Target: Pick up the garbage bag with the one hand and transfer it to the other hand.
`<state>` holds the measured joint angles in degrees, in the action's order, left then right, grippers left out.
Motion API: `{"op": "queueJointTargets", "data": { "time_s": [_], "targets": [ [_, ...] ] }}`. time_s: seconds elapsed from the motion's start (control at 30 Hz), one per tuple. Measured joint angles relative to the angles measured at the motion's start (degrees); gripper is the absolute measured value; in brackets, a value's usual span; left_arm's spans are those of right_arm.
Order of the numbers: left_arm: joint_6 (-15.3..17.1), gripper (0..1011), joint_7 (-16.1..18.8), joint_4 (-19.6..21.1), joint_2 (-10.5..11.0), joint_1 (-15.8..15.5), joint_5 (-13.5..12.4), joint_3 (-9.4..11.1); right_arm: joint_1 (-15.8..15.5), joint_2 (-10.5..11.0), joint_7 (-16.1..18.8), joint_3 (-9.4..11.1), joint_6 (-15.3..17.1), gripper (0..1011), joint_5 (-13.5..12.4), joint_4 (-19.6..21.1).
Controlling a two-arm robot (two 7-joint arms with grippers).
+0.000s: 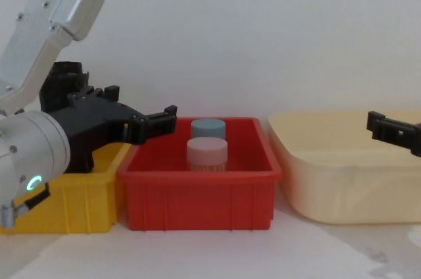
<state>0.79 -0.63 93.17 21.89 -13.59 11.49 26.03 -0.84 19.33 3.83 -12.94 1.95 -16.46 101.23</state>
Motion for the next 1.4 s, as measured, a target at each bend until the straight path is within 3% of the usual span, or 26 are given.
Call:
{"op": "queueJointTargets", "data": {
  "time_s": [1.4],
  "targets": [
    [0.0,1001,0.0,0.0,0.01,0.0,0.0,0.0,0.0,0.0,0.0,0.0,0.0,1002,0.0,0.0]
  ]
}}
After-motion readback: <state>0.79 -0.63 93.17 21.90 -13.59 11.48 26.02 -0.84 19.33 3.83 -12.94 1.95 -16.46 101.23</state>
